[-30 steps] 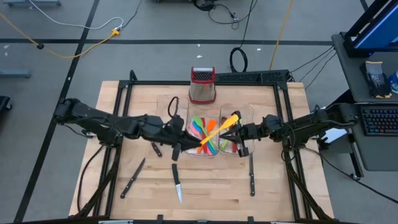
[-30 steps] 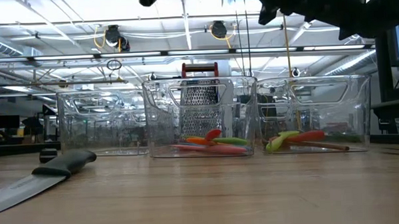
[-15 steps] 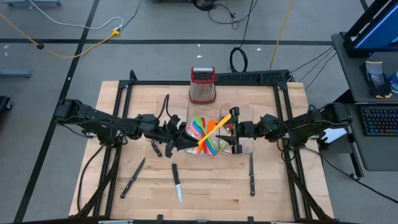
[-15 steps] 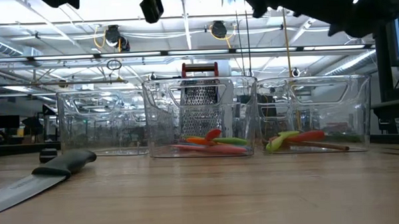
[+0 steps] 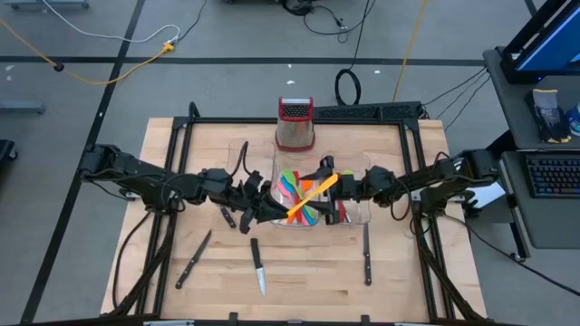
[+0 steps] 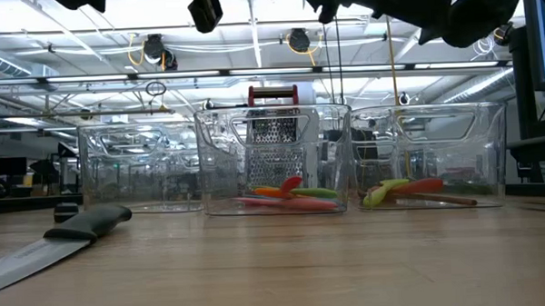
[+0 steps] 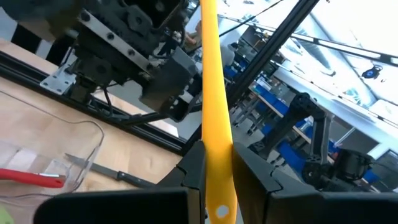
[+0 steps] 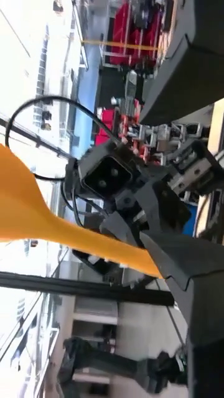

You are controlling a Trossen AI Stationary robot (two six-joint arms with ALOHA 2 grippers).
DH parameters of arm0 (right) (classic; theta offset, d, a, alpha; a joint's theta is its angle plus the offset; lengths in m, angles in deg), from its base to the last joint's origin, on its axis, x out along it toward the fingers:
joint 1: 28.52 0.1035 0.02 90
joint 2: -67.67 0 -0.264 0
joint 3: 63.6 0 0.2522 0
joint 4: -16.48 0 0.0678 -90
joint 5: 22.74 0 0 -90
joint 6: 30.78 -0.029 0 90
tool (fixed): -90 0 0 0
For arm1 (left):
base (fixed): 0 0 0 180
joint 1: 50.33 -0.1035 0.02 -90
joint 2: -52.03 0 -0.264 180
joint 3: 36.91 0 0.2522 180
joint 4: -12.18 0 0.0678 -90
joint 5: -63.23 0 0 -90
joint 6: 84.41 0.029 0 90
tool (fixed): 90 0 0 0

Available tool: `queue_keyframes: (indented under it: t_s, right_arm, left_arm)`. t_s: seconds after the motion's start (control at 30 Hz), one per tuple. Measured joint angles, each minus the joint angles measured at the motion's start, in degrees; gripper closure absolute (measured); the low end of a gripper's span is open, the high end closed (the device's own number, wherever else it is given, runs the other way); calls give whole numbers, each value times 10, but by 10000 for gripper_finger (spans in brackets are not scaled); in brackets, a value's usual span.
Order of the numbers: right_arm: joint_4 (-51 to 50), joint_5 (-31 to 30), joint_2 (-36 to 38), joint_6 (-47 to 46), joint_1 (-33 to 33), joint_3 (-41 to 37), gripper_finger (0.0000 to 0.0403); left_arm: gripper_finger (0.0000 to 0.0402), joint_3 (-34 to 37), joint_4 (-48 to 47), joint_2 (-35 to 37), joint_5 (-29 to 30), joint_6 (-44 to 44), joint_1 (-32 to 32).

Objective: Pick & Place Kitchen Items
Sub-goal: Put the yellow spatula into the middle transparent bin

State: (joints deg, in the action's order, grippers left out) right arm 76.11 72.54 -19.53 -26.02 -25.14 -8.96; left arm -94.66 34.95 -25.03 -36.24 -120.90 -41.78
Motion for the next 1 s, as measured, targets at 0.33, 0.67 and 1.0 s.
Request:
queue_keyframes:
  t_s: [0.33,0.67,1.0]
  right_arm:
    - [-24,9,0,-11,14,0,115]
    - [2,27,0,-22,24,3,113]
    - [-62,38,0,-42,24,49,127]
  left_arm:
    - [351,0,0,0,-6,-2,-2]
    - [351,0,-12,-1,1,0,-3]
    - [351,0,-26,-1,15,0,-3]
